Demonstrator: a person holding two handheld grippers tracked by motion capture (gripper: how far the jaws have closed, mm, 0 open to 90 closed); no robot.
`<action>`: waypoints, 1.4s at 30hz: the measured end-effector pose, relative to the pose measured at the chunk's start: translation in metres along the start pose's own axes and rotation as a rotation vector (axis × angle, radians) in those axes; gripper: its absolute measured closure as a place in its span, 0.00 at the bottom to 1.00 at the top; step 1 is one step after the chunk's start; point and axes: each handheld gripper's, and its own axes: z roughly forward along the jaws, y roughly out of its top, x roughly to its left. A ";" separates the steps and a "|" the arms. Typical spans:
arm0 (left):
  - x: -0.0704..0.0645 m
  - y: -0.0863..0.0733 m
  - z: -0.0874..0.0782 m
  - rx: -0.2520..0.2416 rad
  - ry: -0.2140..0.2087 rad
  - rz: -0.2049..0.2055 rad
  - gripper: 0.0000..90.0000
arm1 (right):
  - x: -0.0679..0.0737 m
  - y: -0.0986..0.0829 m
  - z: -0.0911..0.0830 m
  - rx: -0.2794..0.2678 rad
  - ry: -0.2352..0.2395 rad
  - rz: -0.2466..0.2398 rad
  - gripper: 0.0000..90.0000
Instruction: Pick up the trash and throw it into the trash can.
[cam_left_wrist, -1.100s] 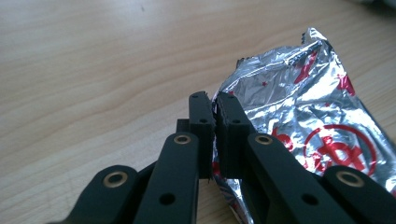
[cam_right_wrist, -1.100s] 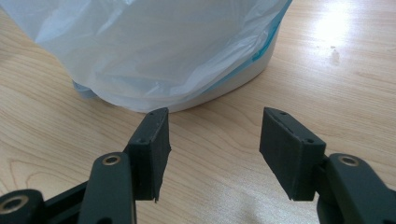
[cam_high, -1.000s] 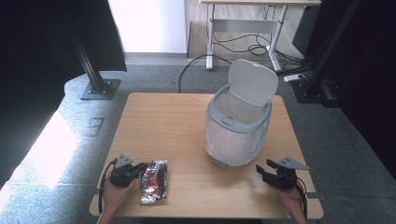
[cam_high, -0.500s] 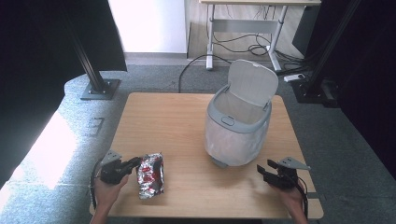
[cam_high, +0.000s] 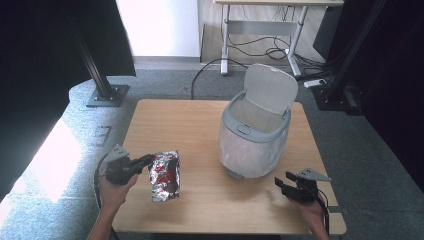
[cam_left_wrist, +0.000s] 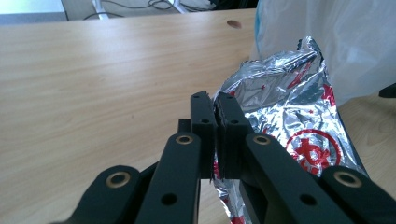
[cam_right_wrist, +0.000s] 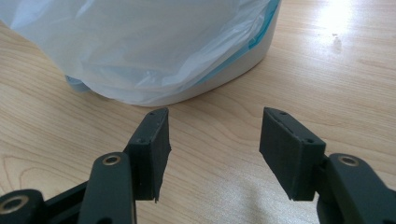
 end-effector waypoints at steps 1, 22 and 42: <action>-0.003 0.007 -0.001 -0.004 -0.004 0.009 0.97 | 0.000 0.000 0.000 0.003 0.000 0.001 0.46; -0.022 0.051 0.007 -0.011 -0.047 0.065 0.97 | -0.003 -0.003 0.007 0.034 0.004 0.009 0.46; -0.032 0.076 0.007 -0.006 -0.068 0.101 0.97 | -0.005 -0.004 0.007 0.042 -0.002 0.014 0.46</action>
